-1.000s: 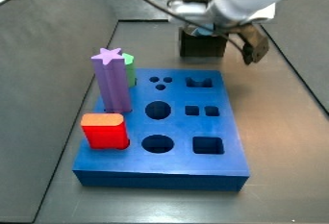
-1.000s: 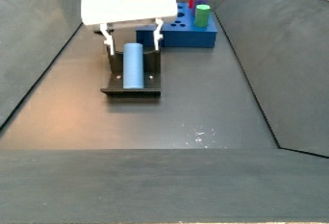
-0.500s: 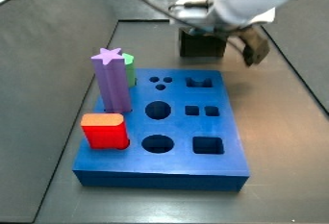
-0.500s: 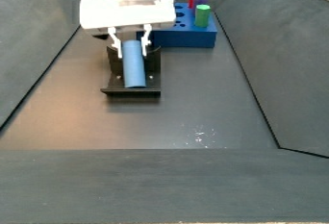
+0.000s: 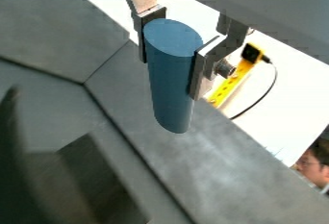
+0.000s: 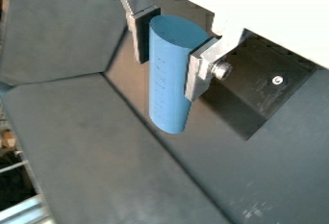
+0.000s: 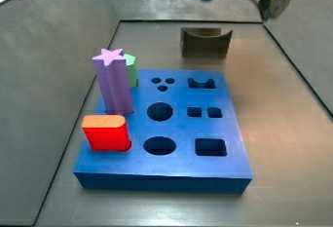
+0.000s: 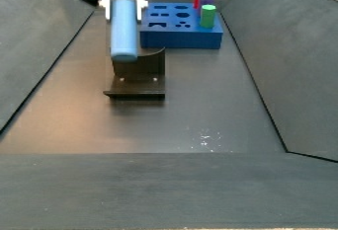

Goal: Pick up the oval object. Move up. Place the oval object on the fixture. Regrasp the oval object. Move to above the board. Insert the oval object.
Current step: Move to above the board.

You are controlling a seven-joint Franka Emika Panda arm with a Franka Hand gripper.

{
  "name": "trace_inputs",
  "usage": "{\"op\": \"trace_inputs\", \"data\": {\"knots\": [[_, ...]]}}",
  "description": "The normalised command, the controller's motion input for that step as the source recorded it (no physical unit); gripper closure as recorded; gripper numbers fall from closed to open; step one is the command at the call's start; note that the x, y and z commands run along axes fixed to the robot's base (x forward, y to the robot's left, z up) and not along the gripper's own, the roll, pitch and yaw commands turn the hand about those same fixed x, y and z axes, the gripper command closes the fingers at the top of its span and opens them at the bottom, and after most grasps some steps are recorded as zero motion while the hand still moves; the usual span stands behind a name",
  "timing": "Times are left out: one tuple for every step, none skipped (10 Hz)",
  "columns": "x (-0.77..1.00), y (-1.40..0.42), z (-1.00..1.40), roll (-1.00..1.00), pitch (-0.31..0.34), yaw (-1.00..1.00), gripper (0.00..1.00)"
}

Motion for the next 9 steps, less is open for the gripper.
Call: {"op": "trace_inputs", "data": {"knots": [[-0.04, 0.21, 1.00, -0.04, -0.003, -0.27, 1.00], [-0.05, 0.20, 1.00, -0.05, 0.029, -0.24, 1.00], [-0.06, 0.17, 0.87, -0.04, 0.079, -0.18, 1.00], [-0.05, 0.11, 0.64, -0.04, 0.108, -0.14, 1.00], [-0.04, 0.05, 0.36, -0.04, 0.146, -0.09, 1.00], [-0.46, -1.00, 0.32, -1.00, 0.073, -0.09, 1.00], [-0.46, -1.00, 0.31, -1.00, 0.071, -0.07, 1.00], [-0.48, -1.00, 0.32, -1.00, 0.071, -0.07, 1.00], [-0.48, -1.00, 0.31, -1.00, 0.072, -0.06, 1.00]]}}
